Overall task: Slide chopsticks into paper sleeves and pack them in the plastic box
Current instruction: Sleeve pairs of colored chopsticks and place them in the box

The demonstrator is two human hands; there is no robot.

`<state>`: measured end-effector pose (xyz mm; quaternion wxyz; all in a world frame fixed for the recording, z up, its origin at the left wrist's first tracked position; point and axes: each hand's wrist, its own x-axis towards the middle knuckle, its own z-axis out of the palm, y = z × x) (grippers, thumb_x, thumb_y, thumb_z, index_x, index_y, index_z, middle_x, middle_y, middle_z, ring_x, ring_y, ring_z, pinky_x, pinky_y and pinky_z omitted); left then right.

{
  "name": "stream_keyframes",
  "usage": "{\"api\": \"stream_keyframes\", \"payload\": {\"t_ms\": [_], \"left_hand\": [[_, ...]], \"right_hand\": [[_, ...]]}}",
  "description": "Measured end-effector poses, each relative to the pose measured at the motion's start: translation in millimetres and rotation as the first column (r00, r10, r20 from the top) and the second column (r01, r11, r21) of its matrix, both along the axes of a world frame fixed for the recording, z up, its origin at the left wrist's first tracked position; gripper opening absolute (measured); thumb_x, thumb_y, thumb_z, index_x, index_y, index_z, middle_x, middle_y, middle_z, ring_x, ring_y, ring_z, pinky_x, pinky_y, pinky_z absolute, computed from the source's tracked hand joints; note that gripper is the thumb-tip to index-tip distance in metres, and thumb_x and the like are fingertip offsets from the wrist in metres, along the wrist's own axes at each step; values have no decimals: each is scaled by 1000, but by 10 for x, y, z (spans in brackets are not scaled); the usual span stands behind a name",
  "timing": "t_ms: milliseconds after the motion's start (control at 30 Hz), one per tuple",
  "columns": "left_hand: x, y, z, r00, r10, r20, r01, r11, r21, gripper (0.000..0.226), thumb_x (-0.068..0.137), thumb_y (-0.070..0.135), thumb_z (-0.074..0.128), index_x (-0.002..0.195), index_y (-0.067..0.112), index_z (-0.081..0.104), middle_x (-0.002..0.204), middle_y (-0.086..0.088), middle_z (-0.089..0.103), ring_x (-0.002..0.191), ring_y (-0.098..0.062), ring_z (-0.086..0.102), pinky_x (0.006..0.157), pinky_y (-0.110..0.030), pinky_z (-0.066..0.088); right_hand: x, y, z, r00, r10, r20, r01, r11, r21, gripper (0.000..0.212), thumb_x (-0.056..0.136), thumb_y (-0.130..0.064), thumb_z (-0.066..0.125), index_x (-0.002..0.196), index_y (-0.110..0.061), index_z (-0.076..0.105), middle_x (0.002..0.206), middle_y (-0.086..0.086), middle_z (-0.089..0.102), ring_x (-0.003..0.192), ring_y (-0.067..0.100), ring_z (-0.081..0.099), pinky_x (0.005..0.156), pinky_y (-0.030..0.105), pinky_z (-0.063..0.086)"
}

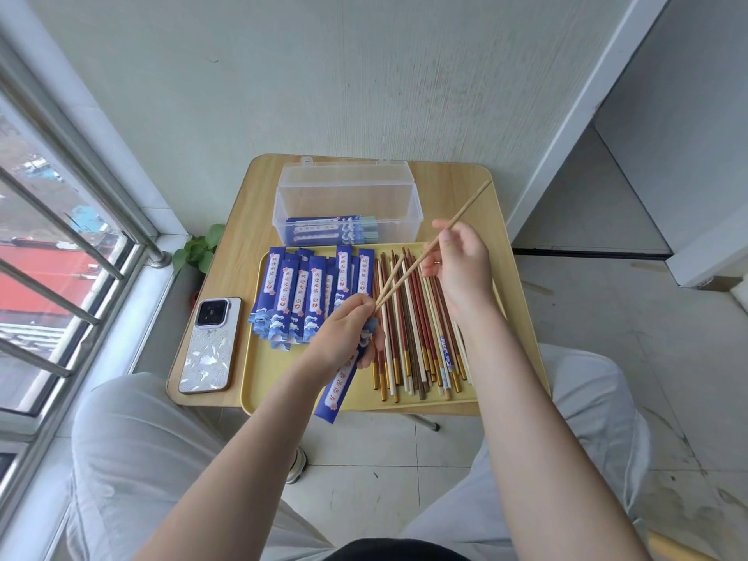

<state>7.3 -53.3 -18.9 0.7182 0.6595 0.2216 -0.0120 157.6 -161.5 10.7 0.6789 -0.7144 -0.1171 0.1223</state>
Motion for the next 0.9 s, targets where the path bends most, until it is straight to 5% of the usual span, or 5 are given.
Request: {"api": "stream_keyframes", "payload": {"t_ms": [233,467,667,900], "left_hand": [[48,-31,-17,1000,-26,17,26,999,-19,29,109,31,33,100,4,41,67,-15,52,44,-25,38,51,-36,35],[74,-40,14,999,23,35,-23,1000,-11,29,109,34,36,100,9,47,67,-13,46,47,-22,37,46,-31,35],[65,-10,-13,999,-44,-9,44,997,68,37,109,37,34,98,9,54,68,-17,48,45,-22,39,48,-31,40],[158,99,173,999,-42,-7,42,999,31,42,109,37,32,111,1,54,62,-8,47,45,-19,36,45,-28,34]], "right_hand": [[-114,36,12,987,150,-50,-154,982,-109,17,100,-8,52,115,-12,58,96,6,70,74,15,67,60,28,55],[-224,15,9,869,449,-210,-494,820,-290,13,93,-13,65,106,-11,69,99,5,74,91,16,72,72,25,58],[-138,61,-6,982,174,-69,-185,961,-203,36,99,-19,60,134,-20,52,97,2,71,74,17,72,67,30,61],[-93,121,85,961,277,18,-265,935,-237,24,99,-13,59,120,-19,66,95,5,75,74,22,74,64,30,60]]}}
